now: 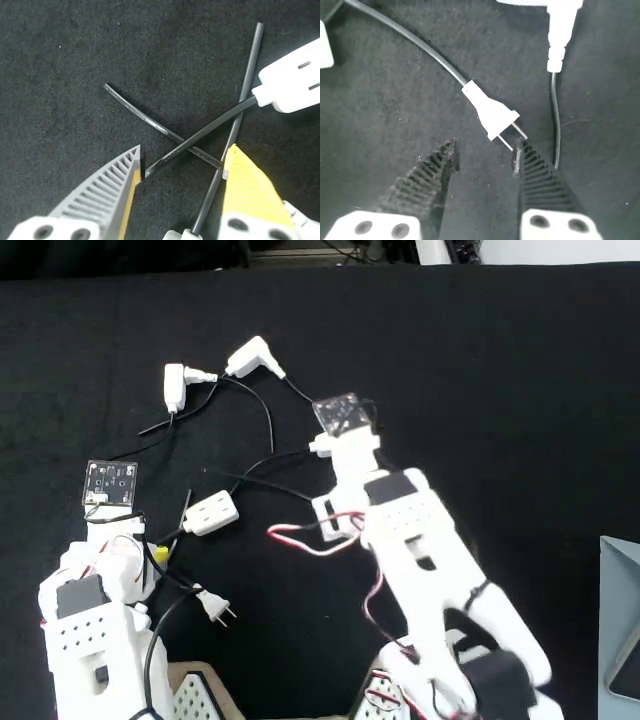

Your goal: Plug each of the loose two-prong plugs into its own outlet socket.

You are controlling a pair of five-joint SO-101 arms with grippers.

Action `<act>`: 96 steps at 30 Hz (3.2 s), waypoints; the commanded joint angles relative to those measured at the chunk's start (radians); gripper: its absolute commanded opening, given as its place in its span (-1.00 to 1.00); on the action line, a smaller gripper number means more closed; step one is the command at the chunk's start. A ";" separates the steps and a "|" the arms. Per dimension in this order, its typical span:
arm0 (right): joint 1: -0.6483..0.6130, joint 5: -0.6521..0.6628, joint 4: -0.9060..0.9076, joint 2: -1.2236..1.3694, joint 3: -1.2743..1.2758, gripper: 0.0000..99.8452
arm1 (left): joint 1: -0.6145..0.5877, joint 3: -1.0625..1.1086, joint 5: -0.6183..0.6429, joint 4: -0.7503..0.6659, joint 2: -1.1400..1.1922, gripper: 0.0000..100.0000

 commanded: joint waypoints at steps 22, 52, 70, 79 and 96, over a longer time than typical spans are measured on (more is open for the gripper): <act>-0.009 0.646 0.046 0.042 -0.061 -0.66 | -0.002 -0.002 0.005 -0.017 -0.011 -0.47; 0.035 0.706 -0.196 0.147 0.016 -0.66 | -0.002 -0.002 0.005 -0.017 -0.011 -0.47; 0.084 0.760 -0.199 0.159 0.021 -0.67 | -0.002 -0.002 0.005 -0.017 -0.011 -0.47; 0.084 0.760 -0.302 0.289 0.013 -0.80 | -0.005 -0.002 0.005 -0.017 -0.011 -0.47; 0.080 0.752 -0.098 0.166 -0.021 -0.98 | -0.002 -0.002 0.005 -0.017 -0.011 -0.47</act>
